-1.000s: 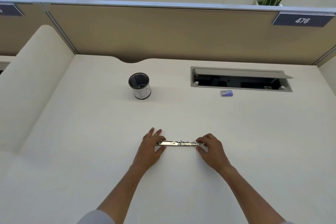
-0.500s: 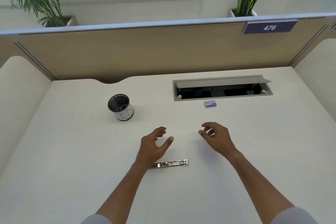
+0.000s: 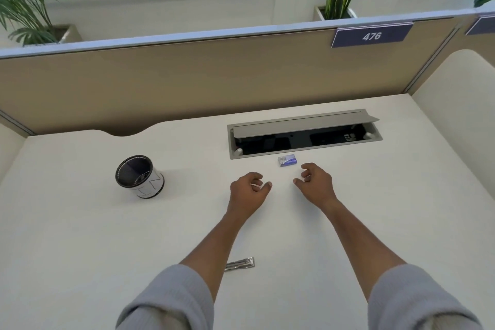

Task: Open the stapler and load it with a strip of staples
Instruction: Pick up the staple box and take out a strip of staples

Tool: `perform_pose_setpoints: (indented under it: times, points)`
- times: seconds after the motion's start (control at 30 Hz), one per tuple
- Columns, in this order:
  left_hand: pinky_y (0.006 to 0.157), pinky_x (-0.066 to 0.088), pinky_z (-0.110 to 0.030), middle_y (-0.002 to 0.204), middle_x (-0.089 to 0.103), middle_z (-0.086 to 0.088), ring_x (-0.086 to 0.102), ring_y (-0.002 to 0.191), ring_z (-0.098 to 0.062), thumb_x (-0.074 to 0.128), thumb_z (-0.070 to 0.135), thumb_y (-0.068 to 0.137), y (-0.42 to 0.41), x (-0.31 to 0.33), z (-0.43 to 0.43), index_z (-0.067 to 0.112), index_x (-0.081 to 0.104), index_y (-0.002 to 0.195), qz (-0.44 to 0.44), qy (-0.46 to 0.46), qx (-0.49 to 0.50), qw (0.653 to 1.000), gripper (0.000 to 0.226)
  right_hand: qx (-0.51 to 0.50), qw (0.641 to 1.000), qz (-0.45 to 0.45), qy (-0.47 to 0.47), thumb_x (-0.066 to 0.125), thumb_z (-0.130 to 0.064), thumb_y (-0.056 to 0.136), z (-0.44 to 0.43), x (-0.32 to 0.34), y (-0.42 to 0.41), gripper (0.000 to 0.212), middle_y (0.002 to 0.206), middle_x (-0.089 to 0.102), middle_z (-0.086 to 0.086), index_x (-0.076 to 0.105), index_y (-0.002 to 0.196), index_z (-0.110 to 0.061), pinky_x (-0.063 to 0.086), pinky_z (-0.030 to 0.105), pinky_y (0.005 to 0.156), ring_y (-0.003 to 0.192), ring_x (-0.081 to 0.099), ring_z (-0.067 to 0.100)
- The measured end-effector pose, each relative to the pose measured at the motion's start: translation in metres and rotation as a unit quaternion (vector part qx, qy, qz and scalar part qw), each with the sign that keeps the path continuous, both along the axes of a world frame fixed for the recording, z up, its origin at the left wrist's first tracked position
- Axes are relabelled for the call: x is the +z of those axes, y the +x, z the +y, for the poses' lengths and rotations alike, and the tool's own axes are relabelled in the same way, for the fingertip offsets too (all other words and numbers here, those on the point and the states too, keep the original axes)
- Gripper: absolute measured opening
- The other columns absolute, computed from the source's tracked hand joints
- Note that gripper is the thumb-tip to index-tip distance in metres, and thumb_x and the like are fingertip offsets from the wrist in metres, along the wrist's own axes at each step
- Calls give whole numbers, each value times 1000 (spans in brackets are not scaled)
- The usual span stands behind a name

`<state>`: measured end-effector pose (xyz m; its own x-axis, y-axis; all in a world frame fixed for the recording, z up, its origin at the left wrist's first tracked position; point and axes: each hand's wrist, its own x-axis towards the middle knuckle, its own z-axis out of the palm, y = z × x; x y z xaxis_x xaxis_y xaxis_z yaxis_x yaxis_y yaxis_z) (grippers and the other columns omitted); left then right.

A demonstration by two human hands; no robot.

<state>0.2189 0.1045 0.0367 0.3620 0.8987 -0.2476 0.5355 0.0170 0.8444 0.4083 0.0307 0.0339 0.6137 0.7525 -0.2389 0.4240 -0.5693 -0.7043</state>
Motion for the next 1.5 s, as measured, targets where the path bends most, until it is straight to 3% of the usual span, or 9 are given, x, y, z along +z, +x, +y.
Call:
perform_pose_setpoints:
  times: [0.23,0.47,0.67,0.93,1.07,1.23,1.3,1.37,1.5]
  points:
    - [97,53,-31,99,77,-4,71,97,-20,76,28,87,49,-5,21,10,71,116,10,-51,91,995,34,14,1000,-21,0,71,-4,85,25,-8,13,54,100,65,11,57,137,-15,43,23,88,86,56,19]
    - [79,51,-24,111,75,-3,65,100,-20,79,29,85,83,-3,37,14,78,108,5,-153,169,974,28,13,999,-33,8,65,-6,93,45,-12,19,48,96,61,4,57,140,-14,44,24,93,96,62,25]
    - [78,52,-26,105,76,-2,65,93,-20,83,34,81,90,-8,39,16,79,96,9,-163,179,970,24,13,999,-38,17,69,-7,92,44,-23,17,34,107,67,16,69,125,-14,42,21,80,90,60,22]
    - [91,58,-42,96,78,1,71,93,-23,90,35,73,93,-9,30,27,71,73,44,-146,185,971,21,46,997,-39,40,73,-7,87,34,-26,16,33,99,73,13,71,119,-10,52,35,90,93,64,28]
    - [99,53,-45,96,78,1,69,99,-23,90,33,74,91,-6,31,26,73,72,52,-155,185,969,19,55,997,-28,46,77,-6,84,29,-22,23,30,90,72,9,74,114,-10,46,19,74,78,57,17]
    - [99,54,-44,81,67,4,68,98,-22,90,25,74,83,-6,35,26,66,61,37,-168,182,968,27,56,997,-32,48,78,-3,82,23,-24,38,28,86,70,3,77,110,-8,42,-1,70,74,58,15]
    - [98,55,-43,84,68,4,68,99,-23,90,26,74,81,-6,35,25,69,66,33,-167,180,969,22,47,997,-30,50,77,-3,82,20,-25,42,28,89,72,5,77,109,-9,48,5,78,76,60,15]
    - [97,56,-42,84,67,4,67,95,-21,90,27,74,80,-6,35,24,74,74,26,-169,179,969,16,41,998,-19,51,77,-4,82,18,-25,43,30,93,73,7,76,111,-11,55,23,86,78,60,16]
    - [93,59,-43,83,68,4,65,89,-20,90,29,74,80,-4,34,21,79,81,24,-168,180,969,15,8,996,31,85,78,-20,86,19,-22,34,31,91,67,3,67,115,-16,46,15,67,73,57,15]
